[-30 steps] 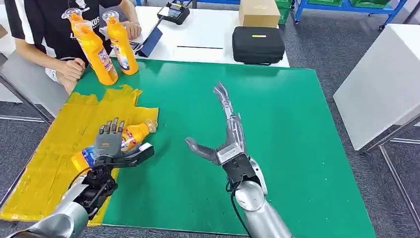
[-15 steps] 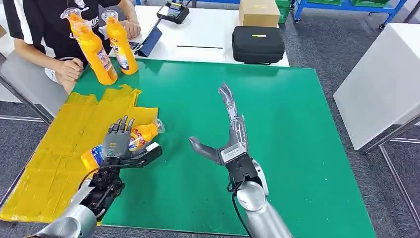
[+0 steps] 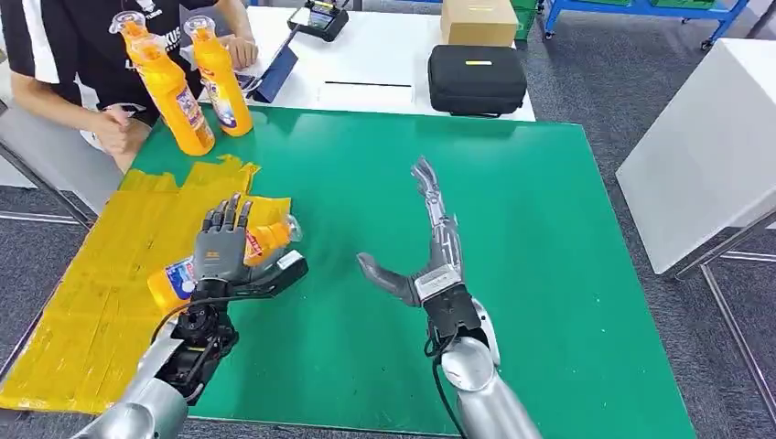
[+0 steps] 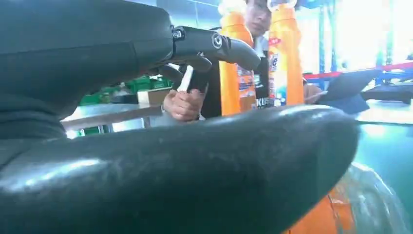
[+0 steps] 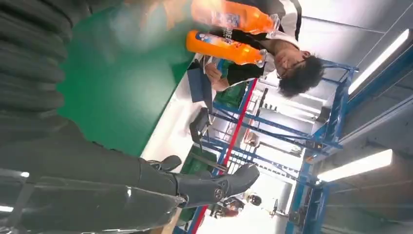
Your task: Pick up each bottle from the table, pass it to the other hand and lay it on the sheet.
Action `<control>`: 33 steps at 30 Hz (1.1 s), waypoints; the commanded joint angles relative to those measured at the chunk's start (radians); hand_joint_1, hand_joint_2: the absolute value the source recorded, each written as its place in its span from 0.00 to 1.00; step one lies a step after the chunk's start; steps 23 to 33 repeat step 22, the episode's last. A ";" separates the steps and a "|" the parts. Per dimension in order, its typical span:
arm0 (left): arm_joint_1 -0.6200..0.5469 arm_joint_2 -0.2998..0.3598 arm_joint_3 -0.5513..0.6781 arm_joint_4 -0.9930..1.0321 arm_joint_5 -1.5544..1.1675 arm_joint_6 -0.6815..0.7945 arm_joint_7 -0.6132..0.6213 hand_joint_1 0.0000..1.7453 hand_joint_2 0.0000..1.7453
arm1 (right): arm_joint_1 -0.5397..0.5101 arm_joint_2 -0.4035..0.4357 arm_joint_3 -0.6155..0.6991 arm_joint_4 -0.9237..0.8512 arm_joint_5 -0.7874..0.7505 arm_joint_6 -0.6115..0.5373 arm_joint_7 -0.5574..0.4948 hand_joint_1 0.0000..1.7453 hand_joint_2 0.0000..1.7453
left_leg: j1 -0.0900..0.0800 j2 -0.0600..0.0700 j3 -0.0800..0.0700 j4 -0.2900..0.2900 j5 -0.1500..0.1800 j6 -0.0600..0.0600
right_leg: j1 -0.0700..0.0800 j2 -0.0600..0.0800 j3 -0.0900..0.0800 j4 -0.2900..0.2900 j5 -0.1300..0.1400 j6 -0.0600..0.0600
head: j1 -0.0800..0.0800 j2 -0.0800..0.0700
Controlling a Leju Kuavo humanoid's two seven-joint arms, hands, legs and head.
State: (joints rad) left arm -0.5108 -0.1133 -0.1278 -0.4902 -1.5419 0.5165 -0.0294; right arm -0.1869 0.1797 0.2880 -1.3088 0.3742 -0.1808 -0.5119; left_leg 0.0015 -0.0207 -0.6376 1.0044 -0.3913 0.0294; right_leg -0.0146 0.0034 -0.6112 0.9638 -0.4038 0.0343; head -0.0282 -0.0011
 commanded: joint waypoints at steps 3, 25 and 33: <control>-0.028 0.007 -0.010 0.019 -0.029 0.026 0.080 0.00 0.00 | 0.018 -0.003 -0.046 0.009 0.007 0.000 -0.003 0.00 1.00 | 0.000 0.002 0.006 0.000 -0.003 -0.002 | 0.001 -0.001 0.006 0.000 -0.003 -0.002 | 0.000 0.000; -0.022 -0.004 0.002 -0.002 -0.029 0.055 0.080 1.00 0.00 | 0.043 -0.005 -0.060 -0.014 0.009 -0.001 -0.005 0.00 1.00 | 0.000 0.001 0.003 0.000 -0.002 -0.001 | 0.000 0.000 0.003 0.000 -0.002 -0.001 | 0.000 0.000; -0.022 -0.004 0.002 -0.002 -0.029 0.055 0.080 1.00 0.00 | 0.043 -0.005 -0.060 -0.014 0.009 -0.001 -0.005 0.00 1.00 | 0.000 0.001 0.003 0.000 -0.002 -0.001 | 0.000 0.000 0.003 0.000 -0.002 -0.001 | 0.000 0.000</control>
